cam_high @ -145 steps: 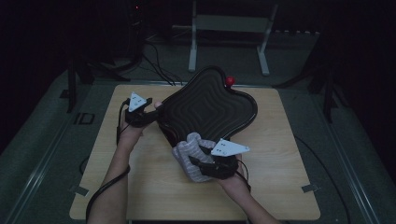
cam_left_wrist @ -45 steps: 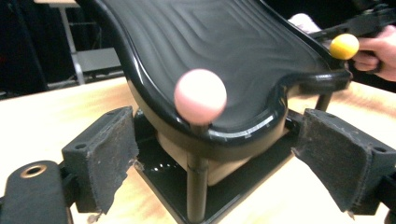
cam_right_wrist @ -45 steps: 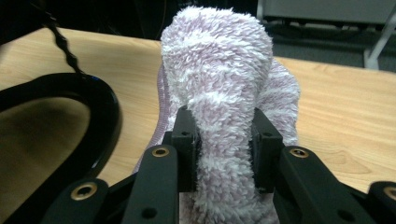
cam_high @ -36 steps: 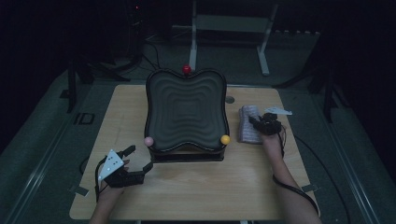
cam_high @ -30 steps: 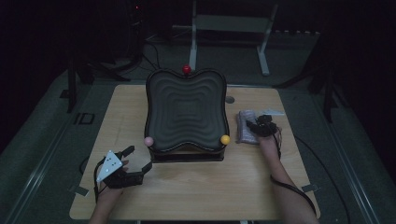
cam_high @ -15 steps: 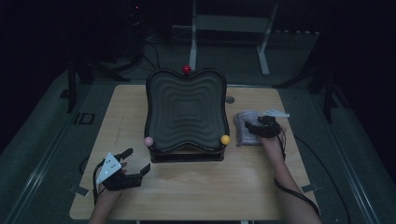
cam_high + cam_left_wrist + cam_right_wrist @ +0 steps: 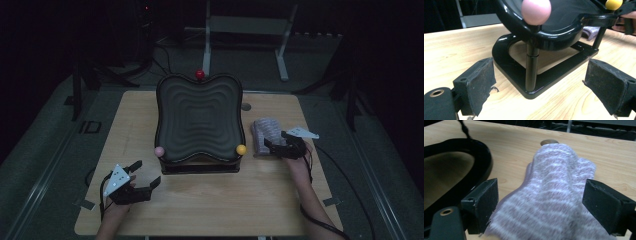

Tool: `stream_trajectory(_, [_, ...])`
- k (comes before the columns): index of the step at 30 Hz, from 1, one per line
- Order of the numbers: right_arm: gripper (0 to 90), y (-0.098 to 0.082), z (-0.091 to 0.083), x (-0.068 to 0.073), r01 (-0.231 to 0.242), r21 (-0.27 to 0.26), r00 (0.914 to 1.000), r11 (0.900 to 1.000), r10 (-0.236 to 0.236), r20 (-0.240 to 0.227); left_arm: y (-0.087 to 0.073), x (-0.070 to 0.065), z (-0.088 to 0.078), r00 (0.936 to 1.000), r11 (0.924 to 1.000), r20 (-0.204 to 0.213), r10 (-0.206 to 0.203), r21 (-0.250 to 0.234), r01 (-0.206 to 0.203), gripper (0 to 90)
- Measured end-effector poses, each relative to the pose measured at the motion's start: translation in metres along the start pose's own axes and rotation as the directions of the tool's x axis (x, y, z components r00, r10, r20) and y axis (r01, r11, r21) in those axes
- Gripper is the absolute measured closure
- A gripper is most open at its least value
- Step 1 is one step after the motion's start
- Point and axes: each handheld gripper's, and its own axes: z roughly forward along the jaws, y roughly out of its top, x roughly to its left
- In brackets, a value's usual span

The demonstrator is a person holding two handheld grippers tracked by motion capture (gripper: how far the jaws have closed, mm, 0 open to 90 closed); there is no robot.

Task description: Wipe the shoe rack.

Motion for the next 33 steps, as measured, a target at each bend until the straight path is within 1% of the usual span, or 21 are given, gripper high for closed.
stream_trajectory(3, [13.5,-0.003,-0.008,0.005,0.009,-0.002,0.9998,1.000,-0.009,-0.016,-0.001,0.001,0.000,1.0000,0.9999,-0.001,-0.010,0.002,0.010,9.4])
stream_trajectory(5, [13.6,-0.006,-0.014,0.008,0.026,-0.001,0.9995,1.000,-0.026,-0.016,-0.002,0.001,-0.001,1.0000,1.0000,-0.008,-0.005,0.006,0.005,9.4])
stream_trajectory(7, [13.7,-0.009,-0.017,0.010,0.028,-0.004,0.9995,1.000,-0.028,-0.017,-0.002,0.000,-0.001,0.9999,0.9999,-0.010,-0.003,0.010,0.003,9.4])
stream_trajectory(9, [13.7,-0.013,-0.021,0.011,0.017,-0.004,0.9997,1.000,-0.017,-0.020,-0.003,-0.001,-0.001,0.9997,0.9996,-0.021,0.012,0.024,-0.012,9.4])
stream_trajectory(11, [13.7,-0.016,-0.023,0.012,0.009,-0.010,0.9999,1.000,-0.009,-0.008,-0.004,-0.001,-0.001,0.9996,0.9994,-0.023,0.015,0.032,-0.015,9.5])
stream_trajectory(14, [13.5,-0.022,-0.025,0.015,-0.002,-0.019,1.0000,1.000,0.002,-0.003,-0.006,-0.001,-0.002,0.9995,0.9992,-0.030,0.008,0.040,-0.006,9.5])
stream_trajectory(15, [13.3,-0.023,-0.026,0.016,0.002,-0.021,1.0000,1.000,-0.002,0.004,-0.006,0.000,-0.002,0.9990,0.9986,-0.043,0.010,0.053,-0.008,9.6])
stream_trajectory(16, [13.3,-0.025,-0.027,0.016,0.008,-0.023,0.9999,1.000,-0.007,0.011,-0.007,0.000,-0.002,0.9986,0.9984,-0.052,0.011,0.055,-0.008,9.6])
stream_trajectory(18, [13.3,-0.027,-0.029,0.017,0.009,-0.021,0.9999,1.000,-0.008,0.013,-0.009,0.002,-0.003,0.9974,0.9977,-0.071,0.009,0.068,-0.004,10.0])
stream_trajectory(20, [13.3,-0.029,-0.031,0.018,0.014,-0.015,0.9998,1.000,-0.014,0.016,-0.011,0.004,-0.003,0.9969,0.9975,-0.078,0.004,0.070,0.002,10.1])
stream_trajectory(21, [13.3,-0.030,-0.032,0.019,0.015,-0.016,0.9997,1.000,-0.015,0.017,-0.012,0.005,-0.004,0.9960,0.9971,-0.089,0.001,0.076,0.006,10.1])
stream_trajectory(24, [13.3,-0.032,-0.035,0.020,0.021,-0.017,0.9996,1.000,-0.021,0.021,-0.013,0.007,-0.005,0.9954,0.9968,-0.095,-0.005,0.079,0.012,10.0])
stream_trajectory(25, [13.3,-0.034,-0.038,0.020,0.026,-0.016,0.9992,1.000,-0.025,0.030,-0.014,0.008,-0.007,0.9941,0.9961,-0.108,-0.009,0.086,0.019,10.0])
stream_trajectory(27, [13.3,-0.040,-0.045,0.020,0.024,-0.010,0.9991,1.000,-0.023,0.034,-0.013,0.008,-0.009,0.9923,0.9946,-0.124,0.004,0.103,0.009,10.1])
stream_trajectory(30, [13.3,-0.043,-0.050,0.019,0.024,-0.013,0.9987,1.000,-0.024,0.046,-0.013,0.008,-0.012,0.9917,0.9949,-0.128,0.009,0.101,0.004,10.1])
stream_trajectory(33, [13.2,-0.047,-0.056,0.017,0.020,-0.005,0.9979,1.000,-0.020,0.062,-0.013,0.007,-0.018,0.9892,0.9957,-0.146,0.004,0.092,0.010,10.1])
